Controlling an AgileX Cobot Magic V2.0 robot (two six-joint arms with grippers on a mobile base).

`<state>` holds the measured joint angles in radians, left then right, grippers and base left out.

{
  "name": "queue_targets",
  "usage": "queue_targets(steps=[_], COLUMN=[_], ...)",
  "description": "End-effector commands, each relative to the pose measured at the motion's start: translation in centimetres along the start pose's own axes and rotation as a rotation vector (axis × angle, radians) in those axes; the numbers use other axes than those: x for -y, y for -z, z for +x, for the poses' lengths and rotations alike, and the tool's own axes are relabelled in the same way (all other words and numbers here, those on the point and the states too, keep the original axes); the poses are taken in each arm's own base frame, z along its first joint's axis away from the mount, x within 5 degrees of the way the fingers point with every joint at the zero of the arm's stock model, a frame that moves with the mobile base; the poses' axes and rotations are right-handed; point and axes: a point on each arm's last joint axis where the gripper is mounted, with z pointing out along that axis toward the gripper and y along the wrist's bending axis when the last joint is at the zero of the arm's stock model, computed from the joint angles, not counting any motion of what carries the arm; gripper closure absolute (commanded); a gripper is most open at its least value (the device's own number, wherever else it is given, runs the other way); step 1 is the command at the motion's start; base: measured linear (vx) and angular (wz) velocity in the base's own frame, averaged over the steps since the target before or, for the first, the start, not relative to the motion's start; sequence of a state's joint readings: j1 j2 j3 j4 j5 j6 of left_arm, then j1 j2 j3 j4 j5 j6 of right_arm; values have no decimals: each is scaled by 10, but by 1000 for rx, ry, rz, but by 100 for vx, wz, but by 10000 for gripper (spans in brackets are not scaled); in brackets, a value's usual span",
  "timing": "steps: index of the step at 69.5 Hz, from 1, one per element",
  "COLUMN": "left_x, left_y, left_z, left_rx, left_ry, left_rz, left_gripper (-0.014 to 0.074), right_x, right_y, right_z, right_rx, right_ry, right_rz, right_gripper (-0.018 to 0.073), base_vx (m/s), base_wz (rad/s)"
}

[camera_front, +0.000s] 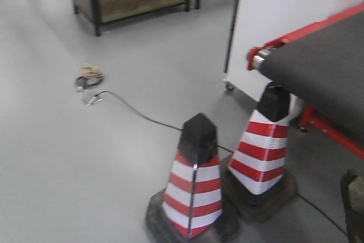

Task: Move and align brake pads A on conveyor
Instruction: 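Drive past the red-and-white cones toward the dark conveyor belt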

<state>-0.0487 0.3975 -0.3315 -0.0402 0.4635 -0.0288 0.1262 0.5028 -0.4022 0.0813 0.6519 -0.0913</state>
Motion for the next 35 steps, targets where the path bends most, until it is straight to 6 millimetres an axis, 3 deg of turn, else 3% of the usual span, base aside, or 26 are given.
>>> queue_targets(steps=[1,35], left_x=[1,1], left_y=[3,3], left_z=[-17,-17], left_rx=[117,117], left_ry=[2,2], left_rz=[11,11], left_gripper=[451,451], right_x=[1,1], right_y=[5,5], right_z=[-15,-15], right_rx=[106,105], right_ry=[9,9], right_rz=[9,9], right_gripper=[480,480], base_vx=[31,27], base_wz=[-66,-80])
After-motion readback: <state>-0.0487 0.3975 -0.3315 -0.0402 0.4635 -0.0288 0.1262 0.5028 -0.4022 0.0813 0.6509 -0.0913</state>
